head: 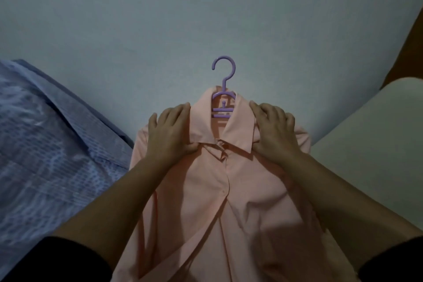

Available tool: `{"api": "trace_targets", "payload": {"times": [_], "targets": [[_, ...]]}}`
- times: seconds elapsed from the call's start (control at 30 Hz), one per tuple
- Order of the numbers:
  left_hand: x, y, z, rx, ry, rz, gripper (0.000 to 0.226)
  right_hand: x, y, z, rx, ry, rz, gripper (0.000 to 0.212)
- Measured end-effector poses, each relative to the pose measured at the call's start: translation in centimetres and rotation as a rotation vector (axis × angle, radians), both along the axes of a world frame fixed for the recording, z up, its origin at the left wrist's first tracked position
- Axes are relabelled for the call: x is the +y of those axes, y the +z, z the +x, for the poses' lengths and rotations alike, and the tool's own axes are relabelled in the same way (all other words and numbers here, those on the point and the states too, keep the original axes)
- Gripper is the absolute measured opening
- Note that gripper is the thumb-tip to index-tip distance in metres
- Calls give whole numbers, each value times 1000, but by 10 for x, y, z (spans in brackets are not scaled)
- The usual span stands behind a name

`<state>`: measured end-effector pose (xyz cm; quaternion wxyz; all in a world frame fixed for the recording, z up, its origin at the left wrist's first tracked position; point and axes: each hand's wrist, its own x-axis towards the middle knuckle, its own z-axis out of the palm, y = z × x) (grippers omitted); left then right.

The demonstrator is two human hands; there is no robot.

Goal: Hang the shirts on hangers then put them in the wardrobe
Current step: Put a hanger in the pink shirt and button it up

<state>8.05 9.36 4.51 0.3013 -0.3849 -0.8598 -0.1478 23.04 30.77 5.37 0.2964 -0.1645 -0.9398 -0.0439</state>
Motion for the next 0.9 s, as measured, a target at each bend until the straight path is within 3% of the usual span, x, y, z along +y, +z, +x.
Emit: {"api": "trace_targets", "payload": {"times": [0.3,0.47,0.67,0.77,0.9], "targets": [[36,-123,-67,-156,90,-114,104,38,-127,-88,-78,11,-46,90],[44,-188,-78,-251,103,-196,106,48,-194,-107,15,80,-79,54],[52,-227,-76,-434,121,-265,98,46,-232,-113,-298,-18,-164,77],[49,-230,-70,-471,95,-189,95,39,-232,-110,-319,-64,-172,75],[40,-221,-49,-515,46,-86,92,27,-227,-90,-256,-51,-271,94]]}}
